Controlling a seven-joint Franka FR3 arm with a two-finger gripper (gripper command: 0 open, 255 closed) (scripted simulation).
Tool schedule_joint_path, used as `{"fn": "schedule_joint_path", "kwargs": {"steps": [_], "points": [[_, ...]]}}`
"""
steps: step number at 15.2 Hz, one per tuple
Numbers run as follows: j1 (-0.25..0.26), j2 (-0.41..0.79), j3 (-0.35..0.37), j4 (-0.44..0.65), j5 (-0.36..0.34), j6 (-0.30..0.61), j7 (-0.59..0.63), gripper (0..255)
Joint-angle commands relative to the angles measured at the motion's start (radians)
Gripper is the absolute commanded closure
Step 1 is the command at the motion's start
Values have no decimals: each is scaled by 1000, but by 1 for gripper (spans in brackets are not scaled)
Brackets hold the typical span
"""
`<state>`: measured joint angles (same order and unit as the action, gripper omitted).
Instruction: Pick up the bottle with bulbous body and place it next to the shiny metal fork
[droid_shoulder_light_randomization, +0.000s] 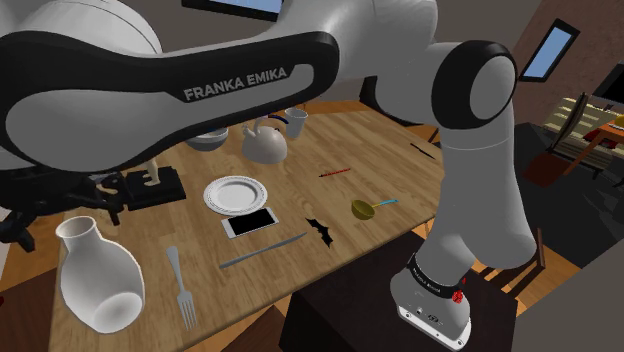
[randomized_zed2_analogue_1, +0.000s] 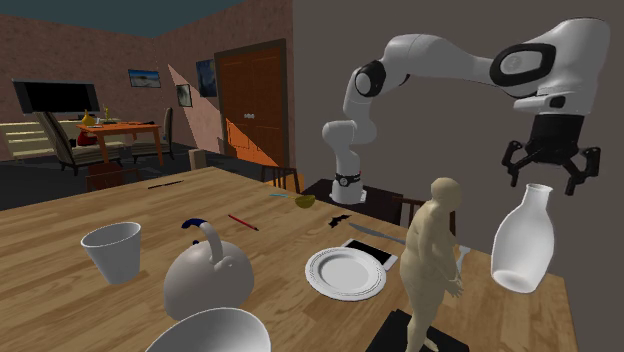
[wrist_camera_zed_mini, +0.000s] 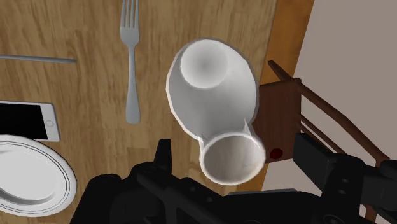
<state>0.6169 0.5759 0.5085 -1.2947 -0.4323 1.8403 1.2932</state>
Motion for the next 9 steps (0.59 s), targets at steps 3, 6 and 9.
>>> {"fn": "schedule_joint_path", "kwargs": {"steps": [3,6,9], "points": [[23,-10,7,95,9,-101,-13,0],[23,-10,7,95,9,-101,-13,0],[23,-10,7,95,9,-101,-13,0]]}}
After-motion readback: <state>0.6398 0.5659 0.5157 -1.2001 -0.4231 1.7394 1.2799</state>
